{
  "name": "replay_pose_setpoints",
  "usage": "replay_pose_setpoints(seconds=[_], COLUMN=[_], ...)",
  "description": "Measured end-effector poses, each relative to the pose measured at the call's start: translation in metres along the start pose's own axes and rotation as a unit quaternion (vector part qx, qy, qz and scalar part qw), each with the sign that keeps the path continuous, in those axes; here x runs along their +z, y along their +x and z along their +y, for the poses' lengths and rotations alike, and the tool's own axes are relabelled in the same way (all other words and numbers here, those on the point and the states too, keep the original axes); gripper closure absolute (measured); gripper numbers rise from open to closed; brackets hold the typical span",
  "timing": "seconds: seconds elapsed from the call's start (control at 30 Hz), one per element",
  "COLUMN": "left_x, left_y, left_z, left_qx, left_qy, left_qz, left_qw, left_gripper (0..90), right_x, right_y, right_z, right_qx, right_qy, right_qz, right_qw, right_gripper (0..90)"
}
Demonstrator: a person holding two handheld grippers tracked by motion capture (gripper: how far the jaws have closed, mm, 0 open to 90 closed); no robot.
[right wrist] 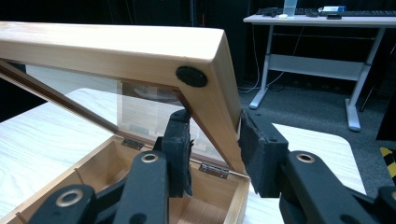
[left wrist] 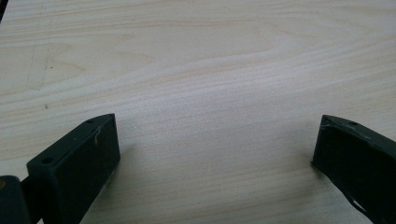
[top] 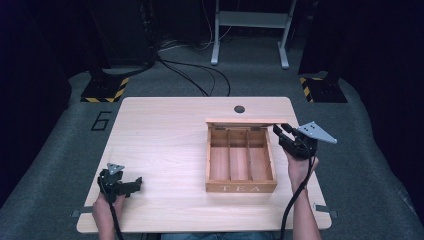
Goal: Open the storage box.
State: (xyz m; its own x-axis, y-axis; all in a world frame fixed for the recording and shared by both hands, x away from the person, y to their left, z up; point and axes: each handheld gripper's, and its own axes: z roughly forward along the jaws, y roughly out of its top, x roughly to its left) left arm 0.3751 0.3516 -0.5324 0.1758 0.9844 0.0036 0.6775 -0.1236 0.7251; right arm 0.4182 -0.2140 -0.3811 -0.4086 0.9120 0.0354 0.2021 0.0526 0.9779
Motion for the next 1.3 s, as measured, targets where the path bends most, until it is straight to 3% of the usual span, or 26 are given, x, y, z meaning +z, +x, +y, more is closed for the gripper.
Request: replay_pose_setpoints(seconds=[1.3], left_x=[0.0001], left_y=[-0.0001], left_z=[0.0000], left_qx=[0.000], left_qy=[0.000], left_qz=[0.000], left_qw=[1.0000], left_gripper=[0.5], right_x=[0.0019], right_y=[-0.0011], right_z=[0.0041], right_qx=[-0.004], right_qy=[0.005], right_qz=[-0.001], right_qw=[1.0000], right_gripper=[63.9])
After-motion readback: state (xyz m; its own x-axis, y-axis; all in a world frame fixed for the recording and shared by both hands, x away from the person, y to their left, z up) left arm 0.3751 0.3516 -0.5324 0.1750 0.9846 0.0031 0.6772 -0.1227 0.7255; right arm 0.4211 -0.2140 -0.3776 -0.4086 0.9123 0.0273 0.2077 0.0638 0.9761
